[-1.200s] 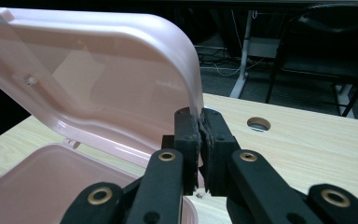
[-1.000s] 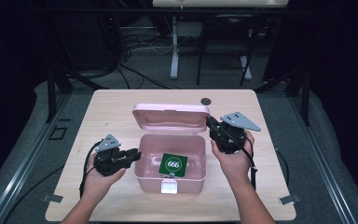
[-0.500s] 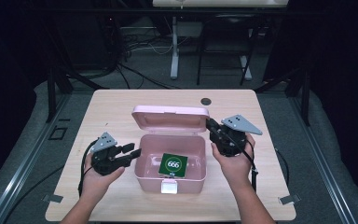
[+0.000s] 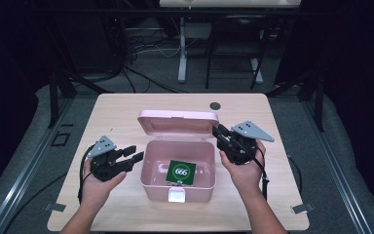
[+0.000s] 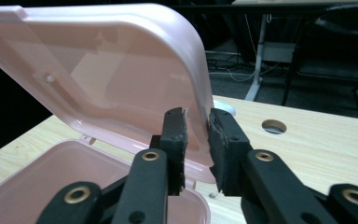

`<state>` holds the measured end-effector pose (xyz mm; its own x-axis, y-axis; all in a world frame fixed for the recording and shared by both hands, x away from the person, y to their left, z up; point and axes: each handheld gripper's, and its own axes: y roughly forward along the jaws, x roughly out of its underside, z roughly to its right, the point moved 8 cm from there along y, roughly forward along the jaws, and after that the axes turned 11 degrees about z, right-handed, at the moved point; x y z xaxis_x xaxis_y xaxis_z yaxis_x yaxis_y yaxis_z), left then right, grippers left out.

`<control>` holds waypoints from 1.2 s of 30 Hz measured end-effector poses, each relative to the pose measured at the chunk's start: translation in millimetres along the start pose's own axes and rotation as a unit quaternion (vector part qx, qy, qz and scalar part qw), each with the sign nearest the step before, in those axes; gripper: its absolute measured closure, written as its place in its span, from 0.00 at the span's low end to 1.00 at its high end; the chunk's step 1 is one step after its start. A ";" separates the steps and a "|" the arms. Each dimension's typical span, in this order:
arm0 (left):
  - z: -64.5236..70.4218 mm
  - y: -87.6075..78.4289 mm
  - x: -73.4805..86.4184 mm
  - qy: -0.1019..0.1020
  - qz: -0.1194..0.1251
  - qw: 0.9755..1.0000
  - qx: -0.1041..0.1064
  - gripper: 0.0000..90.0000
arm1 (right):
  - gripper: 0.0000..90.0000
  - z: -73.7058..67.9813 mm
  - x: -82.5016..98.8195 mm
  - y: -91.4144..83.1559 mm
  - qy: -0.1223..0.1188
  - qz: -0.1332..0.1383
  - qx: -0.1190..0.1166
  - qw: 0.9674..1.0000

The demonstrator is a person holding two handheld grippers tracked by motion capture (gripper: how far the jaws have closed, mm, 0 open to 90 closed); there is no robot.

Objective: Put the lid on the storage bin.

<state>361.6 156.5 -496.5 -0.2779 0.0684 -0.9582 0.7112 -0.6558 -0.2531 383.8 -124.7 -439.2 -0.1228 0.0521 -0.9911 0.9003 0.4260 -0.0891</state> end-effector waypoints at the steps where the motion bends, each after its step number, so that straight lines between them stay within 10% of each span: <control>1: 0.2 -0.7 -0.4 0.001 0.000 1.000 0.000 0.64 | 0.83 -0.3 -0.7 -0.5 -0.002 0.002 -0.002 1.000; 36: -5.1 3.2 -59.1 0.026 0.060 0.998 -0.011 0.59 | 0.72 -4.9 -6.7 -4.8 -0.004 0.027 -0.023 0.999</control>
<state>383.6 154.2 -441.3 -0.1577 0.0297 -0.9870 0.7511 -0.6453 -0.1394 378.3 -122.6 -431.7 -0.0710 0.0689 -0.9951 0.8854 0.4639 -0.0311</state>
